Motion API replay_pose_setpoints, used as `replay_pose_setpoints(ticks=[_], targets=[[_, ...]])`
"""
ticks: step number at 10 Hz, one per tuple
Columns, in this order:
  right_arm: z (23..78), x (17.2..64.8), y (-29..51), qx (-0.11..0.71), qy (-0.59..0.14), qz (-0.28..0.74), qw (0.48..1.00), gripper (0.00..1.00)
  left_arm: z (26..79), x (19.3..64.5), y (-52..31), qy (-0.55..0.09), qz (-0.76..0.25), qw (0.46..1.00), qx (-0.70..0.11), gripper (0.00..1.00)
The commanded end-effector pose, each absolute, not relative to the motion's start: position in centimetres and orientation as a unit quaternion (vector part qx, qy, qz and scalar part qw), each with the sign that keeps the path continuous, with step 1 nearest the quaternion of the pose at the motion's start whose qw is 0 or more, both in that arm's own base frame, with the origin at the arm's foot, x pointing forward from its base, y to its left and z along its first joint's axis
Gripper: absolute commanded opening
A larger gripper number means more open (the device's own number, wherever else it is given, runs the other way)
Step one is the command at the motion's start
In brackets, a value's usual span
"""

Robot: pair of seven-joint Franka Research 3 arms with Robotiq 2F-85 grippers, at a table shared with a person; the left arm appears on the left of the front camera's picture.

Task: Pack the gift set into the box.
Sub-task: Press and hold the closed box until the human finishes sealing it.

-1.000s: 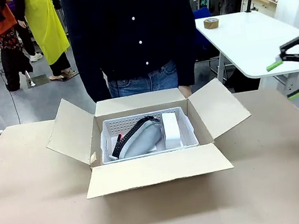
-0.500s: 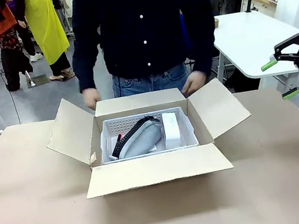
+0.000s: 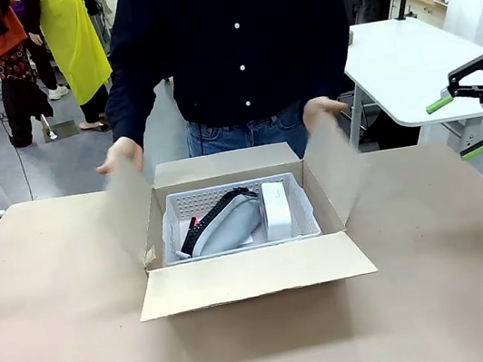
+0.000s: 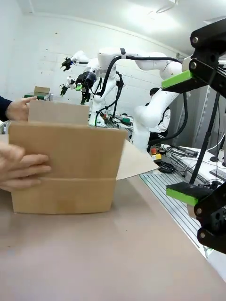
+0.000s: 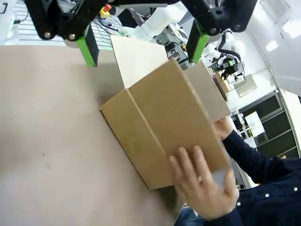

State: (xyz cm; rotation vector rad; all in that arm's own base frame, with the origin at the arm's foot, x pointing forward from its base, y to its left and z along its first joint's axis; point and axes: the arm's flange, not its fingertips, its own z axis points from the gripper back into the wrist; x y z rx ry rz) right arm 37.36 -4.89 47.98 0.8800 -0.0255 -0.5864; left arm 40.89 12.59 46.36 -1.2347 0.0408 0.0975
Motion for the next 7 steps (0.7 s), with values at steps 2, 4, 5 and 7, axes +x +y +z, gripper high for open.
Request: replay_pose_setpoints(ticks=[2, 4, 5, 7], targets=[[47.86, 37.21, -5.10, 0.418, -0.013, -0.269, 0.868, 1.00, 46.38, 40.58, 12.47, 0.021, 0.049, 0.816, -0.576, 1.00], [47.86, 37.21, -5.10, 0.418, -0.013, -0.269, 0.868, 1.00, 46.38, 40.58, 12.47, 0.021, 0.049, 0.816, -0.576, 1.00], [47.86, 37.21, -5.10, 0.418, -0.013, -0.269, 0.868, 1.00, 46.38, 40.58, 12.47, 0.021, 0.049, 0.816, -0.576, 1.00], [47.86, 37.21, -5.10, 0.418, -0.013, -0.269, 0.868, 1.00, 46.38, 40.58, 12.47, 0.021, 0.049, 0.816, -0.576, 1.00]])
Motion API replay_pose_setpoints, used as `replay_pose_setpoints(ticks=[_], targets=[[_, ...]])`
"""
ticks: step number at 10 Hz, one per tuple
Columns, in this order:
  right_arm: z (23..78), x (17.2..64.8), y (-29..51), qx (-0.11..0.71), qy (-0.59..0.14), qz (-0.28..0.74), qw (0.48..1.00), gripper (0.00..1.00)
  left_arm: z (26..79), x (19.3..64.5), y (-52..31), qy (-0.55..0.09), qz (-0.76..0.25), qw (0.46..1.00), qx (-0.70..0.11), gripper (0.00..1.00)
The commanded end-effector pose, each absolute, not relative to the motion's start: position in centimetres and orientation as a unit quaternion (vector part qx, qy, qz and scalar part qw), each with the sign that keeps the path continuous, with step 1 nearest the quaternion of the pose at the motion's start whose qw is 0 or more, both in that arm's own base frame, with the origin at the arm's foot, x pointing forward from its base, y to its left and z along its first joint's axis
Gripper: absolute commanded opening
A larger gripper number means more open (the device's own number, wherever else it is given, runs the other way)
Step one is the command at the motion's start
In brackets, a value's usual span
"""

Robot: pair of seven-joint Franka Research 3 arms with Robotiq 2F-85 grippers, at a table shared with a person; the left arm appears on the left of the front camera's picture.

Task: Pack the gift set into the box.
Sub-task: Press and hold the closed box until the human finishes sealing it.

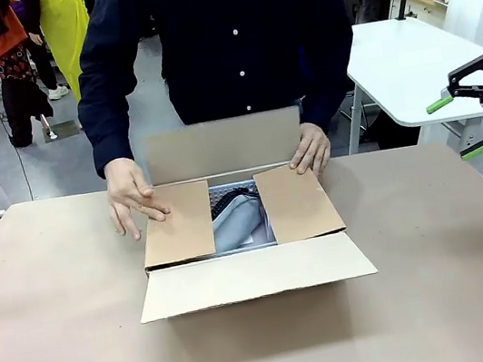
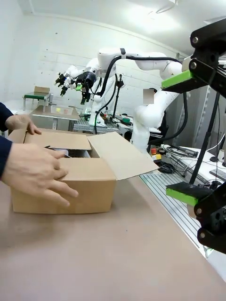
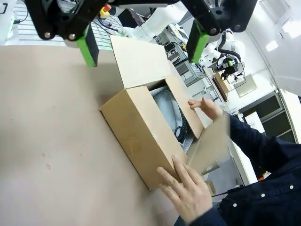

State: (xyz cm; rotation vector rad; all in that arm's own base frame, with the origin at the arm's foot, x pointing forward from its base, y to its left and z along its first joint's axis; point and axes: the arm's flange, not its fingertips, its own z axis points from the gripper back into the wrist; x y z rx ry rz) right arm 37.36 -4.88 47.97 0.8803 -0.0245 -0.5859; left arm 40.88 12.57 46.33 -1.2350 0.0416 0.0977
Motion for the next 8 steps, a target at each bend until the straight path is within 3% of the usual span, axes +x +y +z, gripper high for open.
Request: replay_pose_setpoints(ticks=[1, 8], targets=[[47.86, 37.21, -5.10, 0.418, -0.013, -0.269, 0.868, 1.00, 46.38, 40.58, 12.47, 0.021, 0.049, 0.816, -0.576, 1.00], [47.86, 37.21, -5.10, 0.418, -0.013, -0.269, 0.868, 1.00, 46.38, 40.58, 12.47, 0.021, 0.049, 0.816, -0.576, 1.00]])
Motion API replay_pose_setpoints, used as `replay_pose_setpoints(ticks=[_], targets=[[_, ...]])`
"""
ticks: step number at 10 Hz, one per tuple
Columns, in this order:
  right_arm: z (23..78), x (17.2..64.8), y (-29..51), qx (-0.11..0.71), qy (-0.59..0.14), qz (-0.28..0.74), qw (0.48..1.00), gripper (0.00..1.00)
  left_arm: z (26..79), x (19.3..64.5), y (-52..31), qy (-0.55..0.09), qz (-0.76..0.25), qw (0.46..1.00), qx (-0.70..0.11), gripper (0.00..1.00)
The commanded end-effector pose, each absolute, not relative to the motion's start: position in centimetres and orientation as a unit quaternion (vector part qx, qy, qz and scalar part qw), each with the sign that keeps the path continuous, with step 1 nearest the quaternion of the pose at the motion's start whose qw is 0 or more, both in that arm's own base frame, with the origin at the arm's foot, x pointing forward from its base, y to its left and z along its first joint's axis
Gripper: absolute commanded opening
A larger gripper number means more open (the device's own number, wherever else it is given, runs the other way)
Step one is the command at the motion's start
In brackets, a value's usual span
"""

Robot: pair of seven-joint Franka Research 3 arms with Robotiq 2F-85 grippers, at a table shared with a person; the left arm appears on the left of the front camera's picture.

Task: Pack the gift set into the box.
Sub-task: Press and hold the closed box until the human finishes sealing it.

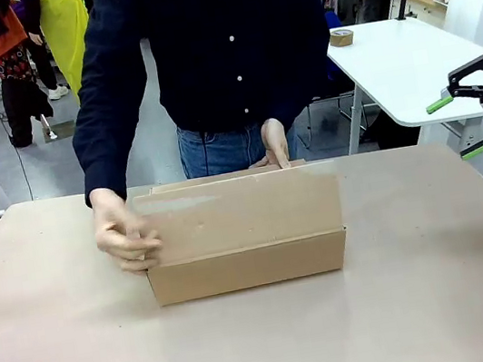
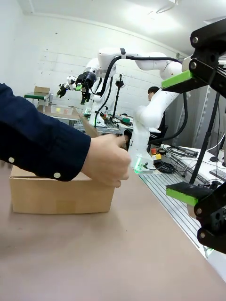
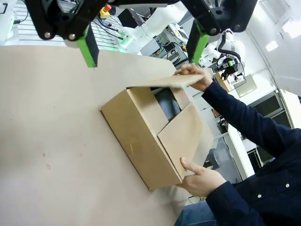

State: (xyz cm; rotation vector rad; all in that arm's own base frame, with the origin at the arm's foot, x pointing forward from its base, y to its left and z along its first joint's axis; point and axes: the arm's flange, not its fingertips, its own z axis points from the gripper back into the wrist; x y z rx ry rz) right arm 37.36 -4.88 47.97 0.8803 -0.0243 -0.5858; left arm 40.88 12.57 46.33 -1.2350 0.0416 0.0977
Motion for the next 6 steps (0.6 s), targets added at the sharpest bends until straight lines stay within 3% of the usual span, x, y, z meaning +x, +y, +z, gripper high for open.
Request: replay_pose_setpoints(ticks=[1, 6], targets=[[47.86, 37.21, -5.10, 0.418, -0.013, -0.269, 0.868, 1.00, 46.38, 40.58, 12.47, 0.021, 0.049, 0.816, -0.576, 1.00], [47.86, 37.21, -5.10, 0.418, -0.013, -0.269, 0.868, 1.00, 46.38, 40.58, 12.47, 0.021, 0.049, 0.816, -0.576, 1.00]])
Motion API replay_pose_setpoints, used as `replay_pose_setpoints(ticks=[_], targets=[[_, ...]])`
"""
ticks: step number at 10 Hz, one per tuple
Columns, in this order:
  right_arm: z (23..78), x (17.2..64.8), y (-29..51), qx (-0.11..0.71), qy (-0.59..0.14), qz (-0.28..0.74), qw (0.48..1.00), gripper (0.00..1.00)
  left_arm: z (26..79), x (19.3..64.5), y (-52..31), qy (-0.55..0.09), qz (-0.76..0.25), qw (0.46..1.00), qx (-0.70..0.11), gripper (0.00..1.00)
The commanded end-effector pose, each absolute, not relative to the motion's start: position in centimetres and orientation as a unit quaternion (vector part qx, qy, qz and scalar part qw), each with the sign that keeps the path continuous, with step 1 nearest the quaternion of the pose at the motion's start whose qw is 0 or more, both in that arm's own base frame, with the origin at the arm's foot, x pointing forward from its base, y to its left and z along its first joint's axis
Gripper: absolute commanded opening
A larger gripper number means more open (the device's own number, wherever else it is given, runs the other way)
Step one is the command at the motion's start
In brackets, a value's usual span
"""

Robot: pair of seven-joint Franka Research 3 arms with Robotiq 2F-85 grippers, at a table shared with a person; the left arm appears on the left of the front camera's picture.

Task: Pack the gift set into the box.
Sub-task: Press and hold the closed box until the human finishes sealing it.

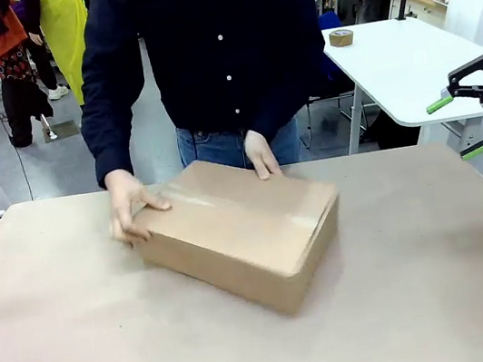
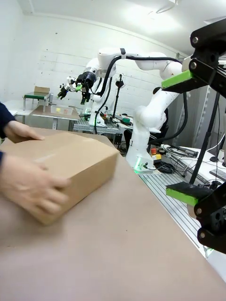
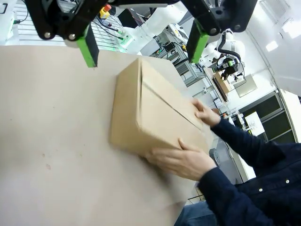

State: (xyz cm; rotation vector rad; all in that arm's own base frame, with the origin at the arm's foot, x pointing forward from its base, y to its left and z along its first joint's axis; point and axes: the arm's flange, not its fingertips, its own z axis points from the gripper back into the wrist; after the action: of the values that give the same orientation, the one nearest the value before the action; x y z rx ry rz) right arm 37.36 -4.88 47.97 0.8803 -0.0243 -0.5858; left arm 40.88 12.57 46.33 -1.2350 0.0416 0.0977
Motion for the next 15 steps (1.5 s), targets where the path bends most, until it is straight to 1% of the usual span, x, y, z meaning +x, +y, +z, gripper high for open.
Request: replay_pose_setpoints(ticks=[1, 8, 9, 10, 11, 12, 13, 14, 15], targets=[[47.9, 37.2, -5.1, 0.418, -0.013, -0.269, 0.868, 1.00, 46.4, 40.6, 12.5, 0.021, 0.049, 0.816, -0.576, 1.00], [48.0, 37.4, -4.9, 0.420, -0.012, -0.279, 0.863, 1.00, 46.3, 40.9, 12.6, 0.020, 0.046, 0.814, -0.579, 1.00], [48.3, 39.5, -2.3, 0.399, -0.016, -0.251, 0.882, 1.00, 46.5, 42.1, 10.1, 0.042, -0.056, 0.808, -0.586, 1.00], [48.4, 41.8, 2.6, 0.384, -0.068, -0.157, 0.907, 1.00, 46.1, 43.2, 6.5, 0.065, -0.186, 0.791, -0.579, 1.00], [47.4, 43.6, 8.4, 0.387, -0.116, -0.038, 0.914, 1.00, 44.7, 44.2, 2.1, 0.057, -0.304, 0.749, -0.586, 1.00], [45.6, 44.0, 14.1, 0.411, -0.132, 0.098, 0.897, 1.00, 42.7, 45.2, -1.5, 0.026, -0.371, 0.703, -0.607, 1.00], [43.5, 42.9, 18.7, 0.461, -0.160, 0.200, 0.850, 1.00, 39.5, 45.4, -5.0, 0.003, -0.396, 0.676, -0.621, 1.00], [43.1, 41.7, 19.2, 0.486, -0.142, 0.230, 0.831, 1.00, 37.2, 44.9, -6.5, -0.017, -0.408, 0.672, -0.618, 1.00], [46.5, 41.2, 16.9, 0.372, -0.088, 0.009, 0.924, 1.00, 39.1, 45.0, -4.2, 0.000, -0.337, 0.720, -0.606, 1.00]])
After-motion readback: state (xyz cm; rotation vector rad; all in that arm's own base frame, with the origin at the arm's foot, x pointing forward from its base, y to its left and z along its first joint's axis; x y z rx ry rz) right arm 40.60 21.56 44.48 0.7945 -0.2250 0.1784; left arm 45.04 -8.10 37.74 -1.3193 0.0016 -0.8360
